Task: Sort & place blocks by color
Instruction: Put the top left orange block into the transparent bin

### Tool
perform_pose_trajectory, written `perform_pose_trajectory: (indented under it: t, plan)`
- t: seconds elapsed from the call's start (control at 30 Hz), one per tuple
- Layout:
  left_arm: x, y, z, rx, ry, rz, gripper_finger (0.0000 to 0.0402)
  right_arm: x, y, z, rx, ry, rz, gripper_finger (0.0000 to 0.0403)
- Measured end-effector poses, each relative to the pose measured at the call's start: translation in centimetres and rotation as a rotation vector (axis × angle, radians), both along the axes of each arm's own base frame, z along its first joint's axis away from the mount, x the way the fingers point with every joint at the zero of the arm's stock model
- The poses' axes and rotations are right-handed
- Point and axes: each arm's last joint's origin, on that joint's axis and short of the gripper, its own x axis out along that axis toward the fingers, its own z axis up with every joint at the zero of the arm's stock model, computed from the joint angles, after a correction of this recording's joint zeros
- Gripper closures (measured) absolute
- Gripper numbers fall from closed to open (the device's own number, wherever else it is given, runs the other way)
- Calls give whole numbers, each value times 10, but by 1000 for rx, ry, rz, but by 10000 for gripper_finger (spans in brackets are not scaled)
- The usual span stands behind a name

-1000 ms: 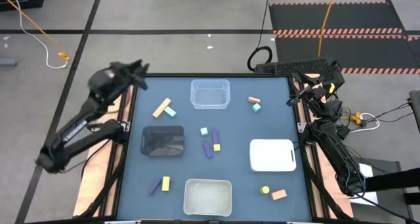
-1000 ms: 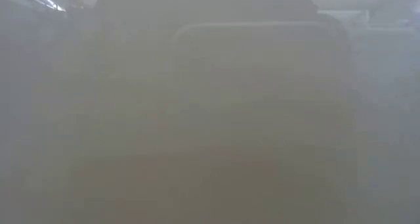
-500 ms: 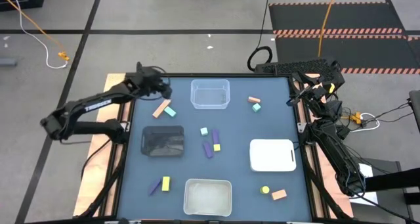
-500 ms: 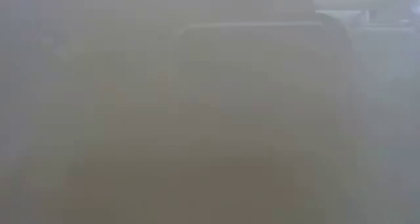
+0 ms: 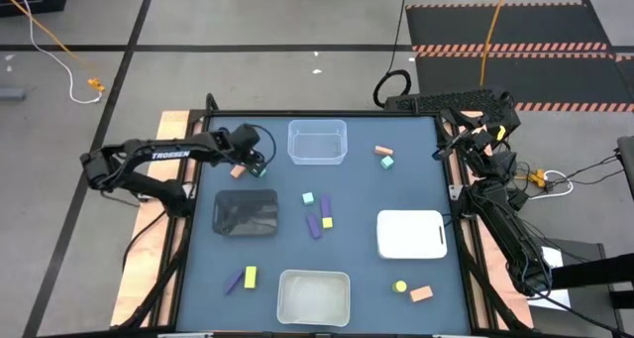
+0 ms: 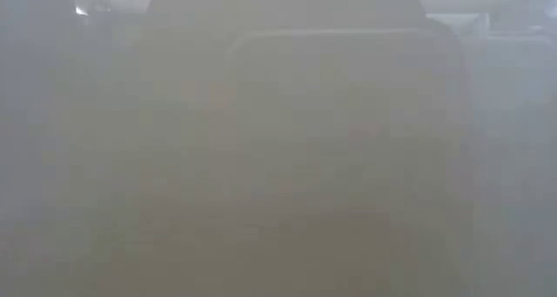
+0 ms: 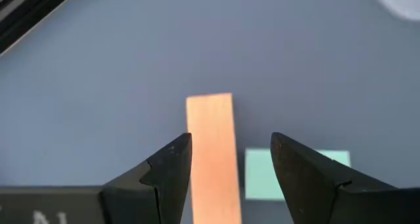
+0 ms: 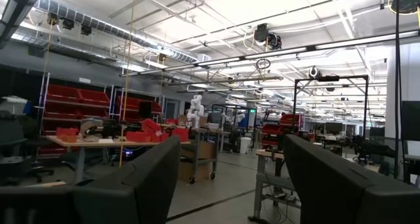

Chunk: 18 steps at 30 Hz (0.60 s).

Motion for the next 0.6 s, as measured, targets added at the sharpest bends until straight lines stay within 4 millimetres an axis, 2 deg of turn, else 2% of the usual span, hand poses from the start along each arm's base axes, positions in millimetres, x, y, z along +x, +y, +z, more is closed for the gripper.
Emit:
perform_pose_trajectory:
  t: [0.17, 0.3, 0.5, 0.6]
  plan:
    - [1, -3, 0, 35, -10, 106, 192, 0, 0, 0, 0, 0, 0, 140]
    - [1, -7, -1, -11, -45, 189, 192, 0, 0, 0, 0, 0, 0, 140]
    - [-9, -22, -6, -102, 69, 291, 190, 0, 0, 0, 0, 0, 0, 140]
    - [-12, -28, -7, -120, 102, 311, 172, 0, 0, 0, 0, 0, 0, 140]
